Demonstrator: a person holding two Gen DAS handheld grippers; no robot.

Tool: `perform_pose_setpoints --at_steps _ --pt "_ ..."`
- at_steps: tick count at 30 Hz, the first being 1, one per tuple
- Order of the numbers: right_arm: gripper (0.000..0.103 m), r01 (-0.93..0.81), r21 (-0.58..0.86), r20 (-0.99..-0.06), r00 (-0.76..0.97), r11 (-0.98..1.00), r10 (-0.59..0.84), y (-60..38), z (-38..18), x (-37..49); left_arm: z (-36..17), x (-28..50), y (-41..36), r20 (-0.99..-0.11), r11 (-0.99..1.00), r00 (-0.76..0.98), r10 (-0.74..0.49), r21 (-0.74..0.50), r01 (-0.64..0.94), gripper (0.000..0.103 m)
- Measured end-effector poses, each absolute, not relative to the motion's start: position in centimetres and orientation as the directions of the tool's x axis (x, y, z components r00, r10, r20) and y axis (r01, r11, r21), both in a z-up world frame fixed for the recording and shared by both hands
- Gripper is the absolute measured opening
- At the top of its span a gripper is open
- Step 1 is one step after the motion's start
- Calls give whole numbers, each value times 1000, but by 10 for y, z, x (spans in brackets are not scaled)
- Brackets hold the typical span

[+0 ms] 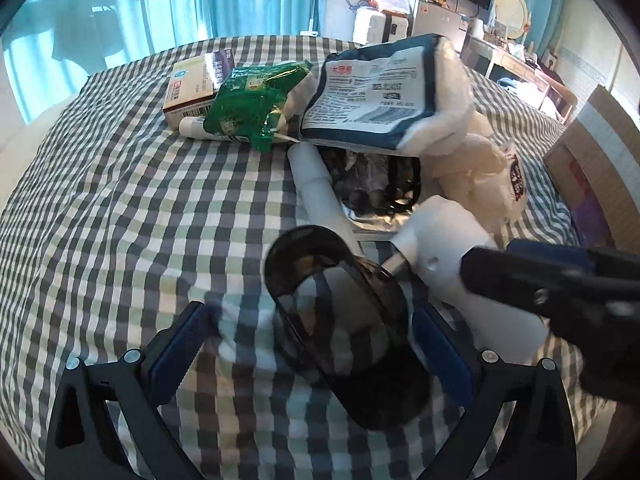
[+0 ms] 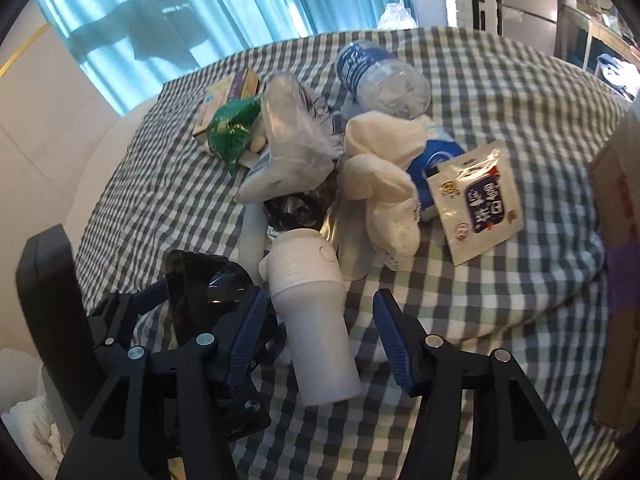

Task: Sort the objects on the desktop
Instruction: 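Grasp the white plastic cup with right tool while left grasps the dark translucent cup, then carry the white cup to the cardboard box and release it with right tool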

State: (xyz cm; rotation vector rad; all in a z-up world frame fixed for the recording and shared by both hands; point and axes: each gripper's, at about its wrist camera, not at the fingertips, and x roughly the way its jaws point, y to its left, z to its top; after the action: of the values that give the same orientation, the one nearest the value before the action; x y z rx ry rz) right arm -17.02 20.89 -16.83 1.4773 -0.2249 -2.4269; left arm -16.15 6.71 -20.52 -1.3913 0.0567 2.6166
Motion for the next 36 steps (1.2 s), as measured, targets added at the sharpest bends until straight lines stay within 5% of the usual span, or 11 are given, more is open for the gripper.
perform_pose_setpoints --at_steps 4,12,23,36 --pt "48 167 311 -851 -390 -936 -352 205 -179 -179 -207 -168 56 -804 -981 -569 175 -91 -173 102" --pt "44 162 335 -852 -369 -928 -372 209 -179 -176 -202 -165 57 -790 -963 -560 251 -144 -228 65" --pt "44 158 231 -843 -460 -960 -279 210 -134 -147 -174 -145 49 -787 -968 -574 226 -116 -223 65" --pt "44 175 136 -794 -569 -975 -213 183 -59 -93 -79 -107 38 -689 -984 -707 158 -53 -168 65"
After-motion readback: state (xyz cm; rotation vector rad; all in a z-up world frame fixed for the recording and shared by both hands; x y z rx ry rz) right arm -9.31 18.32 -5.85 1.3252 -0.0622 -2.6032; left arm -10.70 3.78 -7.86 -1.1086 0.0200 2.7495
